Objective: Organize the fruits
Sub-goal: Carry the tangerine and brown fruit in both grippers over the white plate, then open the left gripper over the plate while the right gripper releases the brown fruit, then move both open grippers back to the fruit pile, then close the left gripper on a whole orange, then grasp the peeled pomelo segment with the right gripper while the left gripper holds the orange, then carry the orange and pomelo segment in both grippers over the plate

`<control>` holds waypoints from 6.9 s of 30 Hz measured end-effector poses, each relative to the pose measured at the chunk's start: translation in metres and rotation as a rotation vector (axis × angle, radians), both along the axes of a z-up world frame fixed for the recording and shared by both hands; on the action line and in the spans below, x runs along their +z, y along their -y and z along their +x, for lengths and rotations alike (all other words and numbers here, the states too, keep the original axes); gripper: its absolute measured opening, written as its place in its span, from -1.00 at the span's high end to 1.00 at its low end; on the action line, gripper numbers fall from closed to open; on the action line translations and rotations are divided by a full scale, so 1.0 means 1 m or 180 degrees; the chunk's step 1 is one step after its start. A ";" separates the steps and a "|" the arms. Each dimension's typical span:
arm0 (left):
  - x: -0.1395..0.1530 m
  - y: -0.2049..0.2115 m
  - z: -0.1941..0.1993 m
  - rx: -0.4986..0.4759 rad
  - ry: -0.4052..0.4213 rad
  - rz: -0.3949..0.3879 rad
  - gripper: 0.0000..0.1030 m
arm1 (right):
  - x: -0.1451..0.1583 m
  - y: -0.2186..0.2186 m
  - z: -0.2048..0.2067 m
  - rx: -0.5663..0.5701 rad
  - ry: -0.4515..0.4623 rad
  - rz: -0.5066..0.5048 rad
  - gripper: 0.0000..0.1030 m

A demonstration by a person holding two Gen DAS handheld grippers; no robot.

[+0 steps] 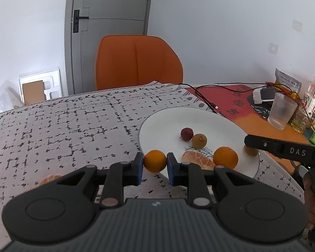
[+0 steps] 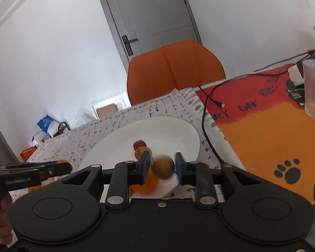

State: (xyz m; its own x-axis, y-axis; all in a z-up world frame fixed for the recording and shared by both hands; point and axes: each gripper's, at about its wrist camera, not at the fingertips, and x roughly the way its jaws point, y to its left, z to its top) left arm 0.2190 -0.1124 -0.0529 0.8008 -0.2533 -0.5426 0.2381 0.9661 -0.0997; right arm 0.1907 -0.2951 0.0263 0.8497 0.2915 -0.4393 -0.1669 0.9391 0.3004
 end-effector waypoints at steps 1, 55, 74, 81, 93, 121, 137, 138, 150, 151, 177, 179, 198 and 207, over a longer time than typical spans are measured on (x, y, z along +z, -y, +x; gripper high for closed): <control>0.000 0.002 0.001 -0.0013 0.0002 0.0007 0.57 | 0.000 0.001 0.000 -0.0004 0.0016 0.0011 0.43; 0.002 -0.060 -0.017 0.0570 -0.0029 0.0023 -0.40 | 0.008 -0.034 -0.012 0.0136 0.0021 0.0067 -0.15; -0.007 -0.116 -0.041 0.1034 -0.0099 0.0031 -0.49 | 0.002 -0.085 -0.002 0.0595 -0.0017 0.0086 -0.48; -0.016 -0.127 -0.044 0.1079 -0.0190 -0.0057 -0.49 | 0.002 -0.099 -0.001 0.0719 -0.0005 0.0069 -0.65; -0.032 -0.123 -0.033 0.0962 -0.0342 -0.0195 0.19 | 0.003 -0.121 0.001 0.0876 -0.0014 -0.0024 -0.71; -0.023 -0.167 -0.052 0.1172 -0.0271 -0.0139 0.34 | -0.012 -0.209 0.019 0.1526 -0.0166 -0.0346 -0.69; -0.023 -0.171 -0.059 0.1203 -0.0384 -0.0264 0.34 | -0.026 -0.227 0.022 0.1628 -0.0276 -0.0617 -0.03; -0.022 -0.172 -0.059 0.1199 -0.0380 -0.0274 0.34 | -0.026 -0.227 0.021 0.1596 -0.0263 -0.0643 0.08; -0.025 -0.171 -0.061 0.1175 -0.0370 -0.0288 0.34 | -0.024 -0.210 0.008 0.1532 -0.0311 -0.0619 0.46; -0.026 -0.171 -0.061 0.1170 -0.0372 -0.0286 0.34 | -0.023 -0.208 0.005 0.1510 -0.0323 -0.0638 0.46; -0.029 -0.174 -0.071 0.1224 -0.0382 -0.0274 0.34 | -0.025 -0.218 0.002 0.1628 -0.0191 -0.0798 -0.05; -0.028 -0.173 -0.071 0.1217 -0.0379 -0.0276 0.34 | -0.024 -0.216 0.002 0.1571 -0.0181 -0.0816 0.20; -0.007 -0.133 -0.055 0.0916 -0.0192 -0.0229 0.34 | 0.005 -0.164 0.000 0.1215 -0.0003 -0.0463 0.29; -0.001 -0.105 -0.037 0.0681 -0.0153 -0.0205 0.34 | 0.017 -0.131 0.000 0.0945 0.0087 -0.0435 0.29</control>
State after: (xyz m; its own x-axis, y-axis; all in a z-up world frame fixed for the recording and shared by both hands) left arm 0.1823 -0.0078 -0.0544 0.8136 -0.1159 -0.5698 0.0220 0.9854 -0.1690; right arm 0.1903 -0.1638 0.0431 0.7484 0.4683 -0.4697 -0.4458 0.8795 0.1666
